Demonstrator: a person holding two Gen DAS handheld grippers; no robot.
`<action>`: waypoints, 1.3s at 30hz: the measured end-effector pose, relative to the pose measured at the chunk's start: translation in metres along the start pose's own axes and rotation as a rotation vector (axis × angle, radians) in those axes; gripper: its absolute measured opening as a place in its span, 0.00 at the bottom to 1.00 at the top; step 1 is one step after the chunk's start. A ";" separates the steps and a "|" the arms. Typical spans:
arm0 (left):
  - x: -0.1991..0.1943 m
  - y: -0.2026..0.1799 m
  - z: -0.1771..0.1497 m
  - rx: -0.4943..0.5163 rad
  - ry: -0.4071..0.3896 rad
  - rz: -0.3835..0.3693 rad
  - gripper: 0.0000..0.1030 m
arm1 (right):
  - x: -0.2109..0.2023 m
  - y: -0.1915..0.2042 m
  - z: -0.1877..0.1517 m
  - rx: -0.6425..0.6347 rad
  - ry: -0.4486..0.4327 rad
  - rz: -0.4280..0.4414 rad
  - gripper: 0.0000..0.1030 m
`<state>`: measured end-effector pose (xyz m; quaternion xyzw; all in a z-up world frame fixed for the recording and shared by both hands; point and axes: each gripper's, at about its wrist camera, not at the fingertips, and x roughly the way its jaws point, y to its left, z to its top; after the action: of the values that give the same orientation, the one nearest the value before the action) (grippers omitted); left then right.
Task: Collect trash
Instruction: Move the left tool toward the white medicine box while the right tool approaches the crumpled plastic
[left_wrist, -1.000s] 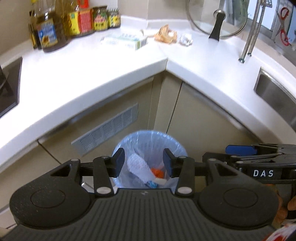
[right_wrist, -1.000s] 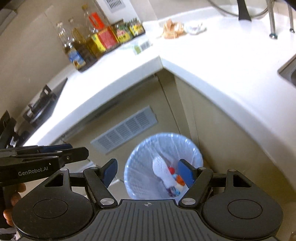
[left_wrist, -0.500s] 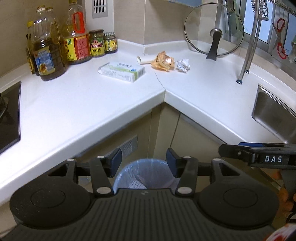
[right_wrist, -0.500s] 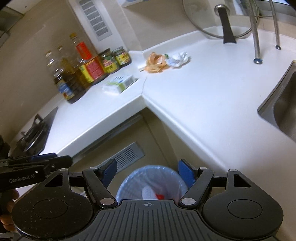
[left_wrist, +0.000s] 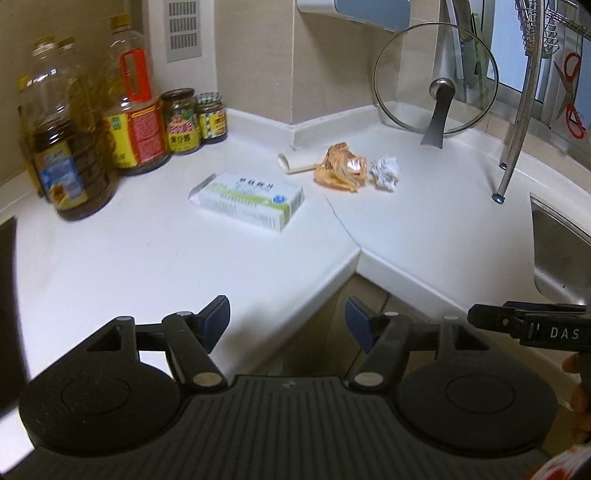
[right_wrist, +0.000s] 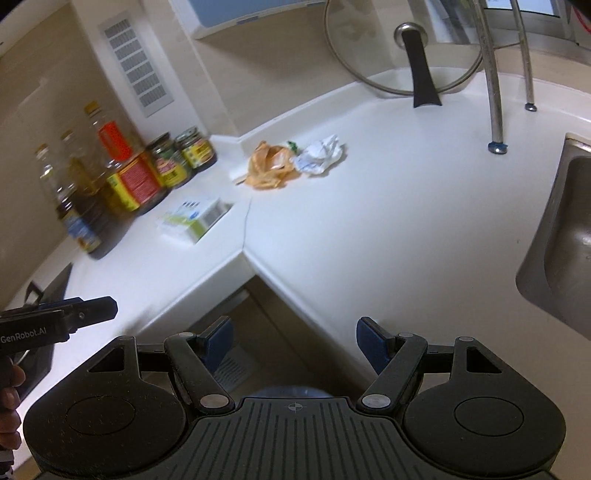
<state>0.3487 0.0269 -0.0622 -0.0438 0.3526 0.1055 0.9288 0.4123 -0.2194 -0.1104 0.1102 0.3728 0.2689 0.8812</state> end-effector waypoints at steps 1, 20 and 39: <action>0.005 0.001 0.004 0.006 0.001 -0.008 0.64 | 0.003 0.001 0.002 0.004 -0.005 -0.009 0.72; 0.089 -0.009 0.056 0.012 -0.022 0.050 0.68 | 0.056 -0.026 0.062 0.016 -0.004 -0.047 0.72; 0.192 -0.034 0.111 -0.089 0.024 0.323 0.82 | 0.120 -0.074 0.149 -0.019 -0.016 0.020 0.72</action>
<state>0.5681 0.0425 -0.1070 -0.0289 0.3611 0.2686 0.8925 0.6171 -0.2138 -0.1078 0.1079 0.3623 0.2803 0.8823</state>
